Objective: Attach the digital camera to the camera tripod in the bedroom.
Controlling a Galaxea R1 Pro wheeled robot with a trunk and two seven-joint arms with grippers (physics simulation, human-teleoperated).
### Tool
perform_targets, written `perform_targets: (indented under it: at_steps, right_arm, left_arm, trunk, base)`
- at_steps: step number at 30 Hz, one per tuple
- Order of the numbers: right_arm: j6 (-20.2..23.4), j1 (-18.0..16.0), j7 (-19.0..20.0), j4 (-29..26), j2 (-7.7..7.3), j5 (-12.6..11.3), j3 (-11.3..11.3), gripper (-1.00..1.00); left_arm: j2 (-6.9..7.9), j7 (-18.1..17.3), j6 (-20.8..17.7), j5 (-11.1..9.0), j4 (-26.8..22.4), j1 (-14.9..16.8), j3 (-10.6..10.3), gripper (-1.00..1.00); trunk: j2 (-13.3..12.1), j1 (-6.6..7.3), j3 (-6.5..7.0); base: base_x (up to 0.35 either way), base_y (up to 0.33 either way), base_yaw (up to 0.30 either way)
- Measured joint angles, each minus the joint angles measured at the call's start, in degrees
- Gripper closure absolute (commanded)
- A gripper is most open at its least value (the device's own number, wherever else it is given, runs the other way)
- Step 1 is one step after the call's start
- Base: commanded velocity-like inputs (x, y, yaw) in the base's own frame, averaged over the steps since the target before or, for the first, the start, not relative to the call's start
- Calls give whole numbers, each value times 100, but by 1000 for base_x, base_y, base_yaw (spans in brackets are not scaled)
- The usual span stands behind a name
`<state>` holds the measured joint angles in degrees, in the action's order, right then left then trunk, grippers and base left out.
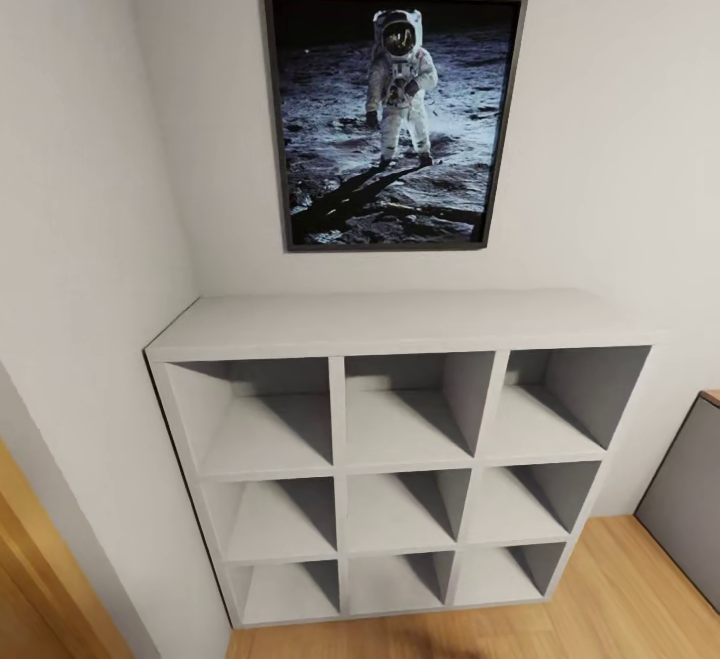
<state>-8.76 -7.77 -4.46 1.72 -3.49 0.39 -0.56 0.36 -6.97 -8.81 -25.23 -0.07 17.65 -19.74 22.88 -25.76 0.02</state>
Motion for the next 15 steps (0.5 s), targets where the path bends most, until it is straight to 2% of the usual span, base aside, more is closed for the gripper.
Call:
perform_targets:
  at_steps: [7, 15]
  right_arm:
    - [-5, 0, -2, -2, 12, -39, -14, -100]
    - [-2, 1, -3, -3, 15, -68, -31, -100]
  left_arm:
    - [-2, 2, -1, 0, 0, 0, 0, 100]
    - [-1, 0, -2, 0, 0, 1, -1, 100]
  trunk:
    - [0, 0, 0]
    - [0, 0, 0]
  base:
    - [0, 0, -42]
    - [0, 0, -211]
